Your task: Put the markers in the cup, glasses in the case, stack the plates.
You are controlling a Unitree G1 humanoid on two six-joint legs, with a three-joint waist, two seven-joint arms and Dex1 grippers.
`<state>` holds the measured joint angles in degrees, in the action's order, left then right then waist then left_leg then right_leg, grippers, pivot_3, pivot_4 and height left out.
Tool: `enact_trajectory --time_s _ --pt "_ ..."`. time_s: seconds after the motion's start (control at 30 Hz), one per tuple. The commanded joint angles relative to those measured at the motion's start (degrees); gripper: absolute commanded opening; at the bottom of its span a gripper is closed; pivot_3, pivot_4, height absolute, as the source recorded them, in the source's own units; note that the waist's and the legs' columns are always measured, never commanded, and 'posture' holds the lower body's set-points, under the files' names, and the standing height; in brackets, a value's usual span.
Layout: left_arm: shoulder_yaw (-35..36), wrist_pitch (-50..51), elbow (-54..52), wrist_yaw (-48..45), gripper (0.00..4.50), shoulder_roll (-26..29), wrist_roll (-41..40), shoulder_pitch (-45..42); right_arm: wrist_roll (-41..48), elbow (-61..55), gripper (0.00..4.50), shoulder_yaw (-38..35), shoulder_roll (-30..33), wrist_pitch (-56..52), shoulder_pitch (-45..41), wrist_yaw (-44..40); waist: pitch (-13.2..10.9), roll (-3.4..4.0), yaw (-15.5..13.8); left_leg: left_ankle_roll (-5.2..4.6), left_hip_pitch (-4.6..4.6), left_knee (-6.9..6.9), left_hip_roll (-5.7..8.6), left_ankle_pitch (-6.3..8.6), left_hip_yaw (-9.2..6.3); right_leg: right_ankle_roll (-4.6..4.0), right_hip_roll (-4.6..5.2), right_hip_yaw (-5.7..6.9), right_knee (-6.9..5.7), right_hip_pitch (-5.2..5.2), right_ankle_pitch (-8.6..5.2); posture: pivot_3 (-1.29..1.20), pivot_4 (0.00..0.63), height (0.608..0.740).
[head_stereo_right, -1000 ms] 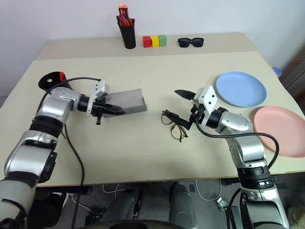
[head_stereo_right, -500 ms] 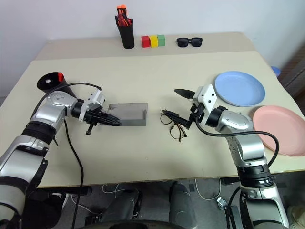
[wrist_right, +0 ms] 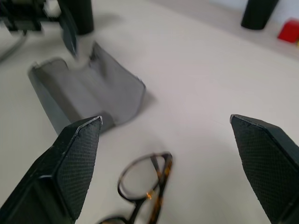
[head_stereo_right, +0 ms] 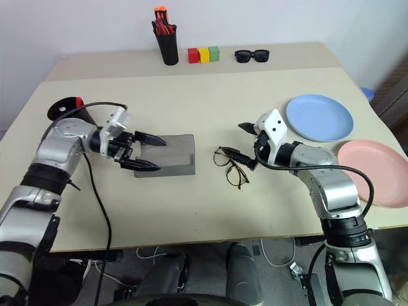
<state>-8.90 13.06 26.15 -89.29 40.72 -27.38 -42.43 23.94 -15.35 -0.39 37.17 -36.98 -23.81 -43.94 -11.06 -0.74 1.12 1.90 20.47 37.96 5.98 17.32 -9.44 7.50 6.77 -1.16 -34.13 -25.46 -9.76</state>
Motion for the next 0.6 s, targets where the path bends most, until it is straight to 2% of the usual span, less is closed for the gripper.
enact_trajectory --time_s 0.03,0.17,0.3,0.47,0.53,0.6 --pt "8.3 8.7 -11.2 4.9 4.42 2.6 -6.5 5.5 1.3 -8.7 4.50 1.8 5.0 -13.6 -2.4 2.3 0.0 0.01 -0.1 0.00 0.01 0.00 0.00 0.00 0.00 0.00 0.00 -0.02 0.01 -0.01 0.00 0.00 0.150 0.740" --pt "15.7 9.8 -21.5 8.9 4.42 3.0 -10.2 15.7 5.4 -12.5 4.50 1.5 5.8 -30.3 -7.2 5.8 0.0 0.01 -0.3 -0.01 -0.02 0.00 -0.17 0.01 -0.01 0.00 0.02 -0.04 0.03 0.00 0.00 0.00 0.150 0.740" --pt "19.4 12.1 -26.7 10.6 4.42 4.4 -12.1 22.8 6.5 -10.1 4.50 3.0 6.5 -44.3 -15.9 8.0 0.0 0.02 -0.4 -0.01 0.00 0.01 -0.20 0.01 0.11 -0.01 0.02 -0.07 0.09 0.01 0.00 0.00 0.150 0.740" --pt "22.6 13.2 -31.8 13.4 4.42 4.3 -13.8 28.0 3.9 -5.0 4.50 3.7 -1.6 -50.8 -19.6 15.2 0.0 -0.06 -0.6 -0.02 -0.02 0.01 -0.22 0.01 0.17 -0.01 0.00 -0.04 0.12 0.06 0.00 0.00 0.150 0.740" --pt "23.5 13.6 -34.4 15.3 4.42 3.7 -14.5 29.5 2.6 -5.0 4.50 8.2 -0.8 -52.1 -19.4 16.9 0.0 -0.03 -0.6 -0.02 0.02 0.01 -0.20 0.02 0.17 -0.01 0.01 -0.05 0.12 0.02 0.00 0.00 0.150 0.740" --pt "24.1 13.0 -36.3 17.1 4.42 3.0 -14.4 31.1 2.8 -4.7 4.50 8.1 -2.9 -54.2 -19.1 18.0 0.0 -0.03 -0.6 -0.03 0.06 0.00 -0.17 0.03 0.17 -0.01 0.04 -0.05 0.13 -0.01 0.01 0.00 0.150 0.740"
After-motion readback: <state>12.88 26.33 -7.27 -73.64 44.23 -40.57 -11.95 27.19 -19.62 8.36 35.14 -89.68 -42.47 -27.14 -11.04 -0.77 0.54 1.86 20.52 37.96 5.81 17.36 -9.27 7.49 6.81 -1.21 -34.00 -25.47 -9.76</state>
